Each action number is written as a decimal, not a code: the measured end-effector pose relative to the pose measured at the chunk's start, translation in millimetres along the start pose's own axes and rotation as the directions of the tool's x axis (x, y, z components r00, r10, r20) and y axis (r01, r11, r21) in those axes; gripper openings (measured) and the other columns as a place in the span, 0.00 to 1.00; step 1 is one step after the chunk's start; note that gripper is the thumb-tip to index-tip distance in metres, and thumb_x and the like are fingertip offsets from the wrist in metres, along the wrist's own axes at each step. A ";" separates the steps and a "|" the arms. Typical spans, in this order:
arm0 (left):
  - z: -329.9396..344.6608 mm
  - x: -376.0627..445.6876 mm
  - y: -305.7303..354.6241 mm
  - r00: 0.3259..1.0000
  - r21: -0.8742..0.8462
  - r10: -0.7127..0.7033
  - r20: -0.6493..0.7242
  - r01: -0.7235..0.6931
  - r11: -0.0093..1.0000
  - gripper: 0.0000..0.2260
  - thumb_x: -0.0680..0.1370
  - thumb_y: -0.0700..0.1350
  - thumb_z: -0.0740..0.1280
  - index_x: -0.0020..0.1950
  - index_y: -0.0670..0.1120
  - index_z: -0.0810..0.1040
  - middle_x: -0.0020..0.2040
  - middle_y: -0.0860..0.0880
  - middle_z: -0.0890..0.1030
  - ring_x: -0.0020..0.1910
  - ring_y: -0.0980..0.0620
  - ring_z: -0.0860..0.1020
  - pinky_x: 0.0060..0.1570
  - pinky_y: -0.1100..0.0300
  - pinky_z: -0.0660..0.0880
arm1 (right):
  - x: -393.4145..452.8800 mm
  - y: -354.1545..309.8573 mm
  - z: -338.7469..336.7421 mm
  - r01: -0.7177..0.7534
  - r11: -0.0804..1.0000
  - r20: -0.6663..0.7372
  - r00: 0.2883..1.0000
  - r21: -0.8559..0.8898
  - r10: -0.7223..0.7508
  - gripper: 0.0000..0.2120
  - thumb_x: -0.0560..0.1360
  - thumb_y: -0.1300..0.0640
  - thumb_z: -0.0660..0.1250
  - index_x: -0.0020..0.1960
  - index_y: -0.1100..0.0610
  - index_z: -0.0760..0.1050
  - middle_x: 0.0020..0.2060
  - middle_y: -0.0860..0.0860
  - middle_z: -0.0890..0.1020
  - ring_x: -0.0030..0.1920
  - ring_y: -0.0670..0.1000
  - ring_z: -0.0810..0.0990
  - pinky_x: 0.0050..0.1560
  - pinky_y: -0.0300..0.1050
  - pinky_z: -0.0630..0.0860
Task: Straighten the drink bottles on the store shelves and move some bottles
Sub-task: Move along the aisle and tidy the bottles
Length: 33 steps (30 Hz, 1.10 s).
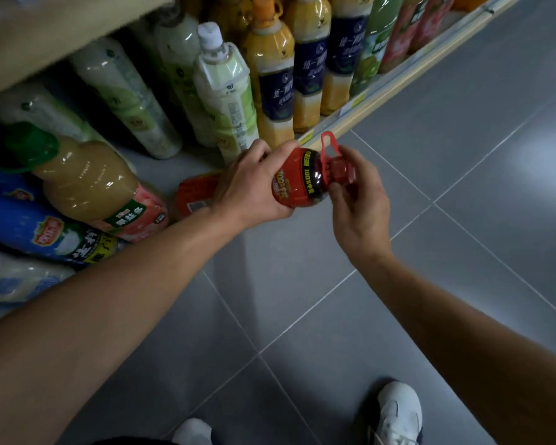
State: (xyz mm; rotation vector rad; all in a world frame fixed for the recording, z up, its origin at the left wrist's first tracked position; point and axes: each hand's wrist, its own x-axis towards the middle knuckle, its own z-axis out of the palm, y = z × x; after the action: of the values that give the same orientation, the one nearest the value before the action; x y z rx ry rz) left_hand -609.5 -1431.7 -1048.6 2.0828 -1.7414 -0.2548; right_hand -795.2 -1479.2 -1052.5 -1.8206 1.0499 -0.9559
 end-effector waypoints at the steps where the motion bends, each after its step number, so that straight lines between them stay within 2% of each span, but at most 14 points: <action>1: -8.8 -1.1 13.4 0.999 -0.060 -0.043 0.013 0.044 0.997 0.43 0.59 0.54 0.79 0.72 0.56 0.65 0.53 0.48 0.71 0.51 0.45 0.77 0.49 0.52 0.78 | 0.9 -14.6 -8.7 -0.006 1.000 -0.025 1.000 0.008 0.006 0.25 0.76 0.69 0.63 0.71 0.56 0.69 0.63 0.49 0.74 0.61 0.40 0.72 0.59 0.25 0.66; 3: -28.4 -7.9 41.7 0.992 -0.157 -0.116 0.045 0.121 0.980 0.44 0.59 0.53 0.79 0.72 0.56 0.66 0.54 0.49 0.72 0.52 0.47 0.77 0.49 0.55 0.77 | -0.6 -45.6 -28.3 -0.014 1.000 -0.028 1.000 -0.008 0.013 0.24 0.77 0.67 0.62 0.72 0.56 0.69 0.65 0.48 0.73 0.65 0.42 0.71 0.63 0.28 0.66; 5: -51.8 -21.1 72.3 0.982 -0.219 -0.163 0.093 0.180 0.959 0.44 0.59 0.53 0.80 0.73 0.55 0.67 0.55 0.51 0.72 0.53 0.49 0.77 0.48 0.57 0.75 | -7.1 -79.3 -51.1 -0.090 0.996 0.023 0.996 -0.014 0.090 0.24 0.78 0.59 0.63 0.74 0.53 0.67 0.69 0.49 0.71 0.68 0.43 0.69 0.66 0.32 0.66; 8: -93.3 -48.6 117.5 0.964 -0.269 -0.208 0.163 0.247 0.931 0.43 0.58 0.56 0.79 0.71 0.57 0.67 0.56 0.50 0.74 0.54 0.48 0.78 0.50 0.50 0.79 | -24.7 -138.3 -84.6 -0.225 0.974 0.099 0.969 -0.016 0.226 0.30 0.74 0.49 0.68 0.74 0.49 0.64 0.69 0.50 0.69 0.68 0.46 0.69 0.67 0.50 0.73; 10: -127.6 -69.1 145.7 0.950 -0.283 -0.232 0.212 0.286 0.915 0.42 0.57 0.57 0.79 0.69 0.57 0.68 0.55 0.50 0.75 0.53 0.49 0.77 0.49 0.49 0.79 | -38.7 -181.9 -104.4 -0.276 0.960 0.093 0.956 -0.042 0.279 0.30 0.73 0.49 0.68 0.73 0.50 0.65 0.66 0.51 0.71 0.65 0.47 0.71 0.65 0.52 0.74; 13: -187.0 -102.2 182.8 0.932 -0.310 -0.249 0.265 0.327 0.893 0.44 0.58 0.54 0.81 0.70 0.56 0.67 0.57 0.49 0.74 0.54 0.49 0.76 0.52 0.51 0.78 | -60.6 -251.1 -128.1 -0.396 0.918 0.070 0.916 0.001 0.395 0.23 0.77 0.49 0.62 0.71 0.47 0.67 0.59 0.49 0.75 0.59 0.49 0.76 0.61 0.52 0.77; 16: -250.9 -141.1 210.8 0.922 -0.331 -0.244 0.300 0.340 0.880 0.44 0.59 0.52 0.82 0.71 0.56 0.67 0.57 0.48 0.72 0.54 0.47 0.77 0.53 0.51 0.78 | -90.6 -321.5 -142.8 -0.463 0.886 0.053 0.886 0.026 0.461 0.18 0.80 0.52 0.60 0.70 0.44 0.67 0.58 0.50 0.76 0.58 0.50 0.77 0.60 0.54 0.79; 20: -329.9 -201.8 232.8 0.913 -0.337 -0.268 0.308 0.368 0.867 0.44 0.58 0.54 0.82 0.70 0.58 0.66 0.57 0.49 0.71 0.53 0.47 0.78 0.54 0.50 0.79 | -138.4 -413.4 -149.5 -0.469 0.883 0.042 0.883 0.013 0.468 0.18 0.81 0.53 0.60 0.70 0.43 0.67 0.58 0.49 0.76 0.58 0.50 0.77 0.61 0.54 0.78; 25: -402.4 -295.5 237.0 0.925 -0.351 -0.281 0.257 0.361 0.864 0.43 0.58 0.56 0.83 0.69 0.57 0.68 0.57 0.49 0.73 0.54 0.49 0.78 0.54 0.56 0.77 | -213.3 -506.2 -137.2 -0.451 0.890 0.034 0.893 0.063 0.450 0.18 0.79 0.52 0.59 0.69 0.43 0.68 0.57 0.49 0.77 0.58 0.48 0.76 0.63 0.55 0.76; 28: -431.6 -358.0 237.8 0.894 -0.401 -0.381 0.236 0.446 0.800 0.41 0.57 0.56 0.83 0.66 0.57 0.71 0.57 0.49 0.76 0.55 0.51 0.79 0.49 0.60 0.79 | -263.2 -549.1 -128.3 -0.411 0.909 0.089 0.910 0.066 0.404 0.19 0.79 0.50 0.58 0.69 0.44 0.69 0.59 0.48 0.77 0.59 0.48 0.75 0.64 0.54 0.75; 31: -461.0 -428.6 243.3 0.869 -0.453 -0.453 0.198 0.491 0.744 0.40 0.56 0.58 0.82 0.66 0.58 0.71 0.57 0.54 0.80 0.56 0.54 0.80 0.54 0.54 0.80 | -317.1 -590.2 -121.9 -0.388 0.919 0.158 0.914 0.069 0.374 0.20 0.78 0.49 0.59 0.69 0.44 0.70 0.59 0.48 0.78 0.59 0.49 0.76 0.64 0.54 0.75; 33: -485.2 -479.7 249.4 0.848 -0.478 -0.494 0.191 0.519 0.708 0.38 0.58 0.57 0.81 0.66 0.60 0.71 0.56 0.58 0.80 0.55 0.57 0.80 0.57 0.53 0.79 | -355.0 -619.0 -117.4 -0.372 0.926 0.210 0.913 0.069 0.351 0.20 0.78 0.50 0.60 0.70 0.45 0.71 0.58 0.46 0.78 0.59 0.48 0.77 0.64 0.54 0.75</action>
State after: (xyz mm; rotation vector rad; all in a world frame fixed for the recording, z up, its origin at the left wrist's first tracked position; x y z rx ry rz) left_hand -738.9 -905.0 -565.3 2.0864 -0.9153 -0.8428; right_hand -847.5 -986.7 -525.6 -1.5235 1.1386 -0.5866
